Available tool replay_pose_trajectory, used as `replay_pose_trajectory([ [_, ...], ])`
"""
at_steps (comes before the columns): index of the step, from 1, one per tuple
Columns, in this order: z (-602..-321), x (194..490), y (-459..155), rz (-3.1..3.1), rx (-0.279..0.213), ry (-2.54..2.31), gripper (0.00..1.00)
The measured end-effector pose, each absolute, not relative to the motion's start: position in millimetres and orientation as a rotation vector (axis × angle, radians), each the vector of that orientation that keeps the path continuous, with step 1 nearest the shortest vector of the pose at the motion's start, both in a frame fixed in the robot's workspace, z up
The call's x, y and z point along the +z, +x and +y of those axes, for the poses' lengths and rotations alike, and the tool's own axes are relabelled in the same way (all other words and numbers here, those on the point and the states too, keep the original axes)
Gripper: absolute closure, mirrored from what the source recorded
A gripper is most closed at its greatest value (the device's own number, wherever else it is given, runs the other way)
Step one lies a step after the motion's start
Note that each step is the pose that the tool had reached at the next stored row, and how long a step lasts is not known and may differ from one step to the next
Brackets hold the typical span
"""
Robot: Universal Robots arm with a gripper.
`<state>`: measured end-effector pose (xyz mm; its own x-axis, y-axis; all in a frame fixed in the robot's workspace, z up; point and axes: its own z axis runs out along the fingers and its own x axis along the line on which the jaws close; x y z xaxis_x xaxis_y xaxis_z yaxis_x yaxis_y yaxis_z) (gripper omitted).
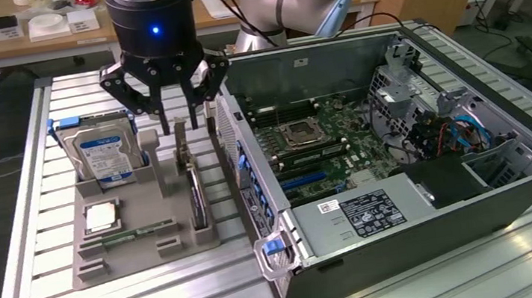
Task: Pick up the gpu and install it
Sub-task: 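Pick up the gpu and move the gpu toward the slot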
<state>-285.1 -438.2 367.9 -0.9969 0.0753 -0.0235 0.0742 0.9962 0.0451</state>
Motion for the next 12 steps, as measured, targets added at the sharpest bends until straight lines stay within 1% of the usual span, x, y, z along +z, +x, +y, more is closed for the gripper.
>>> replay_pose_trajectory([
  [12, -438.1, 364.6, -285.1, 3.114, 0.069, 0.117, 0.58],
])
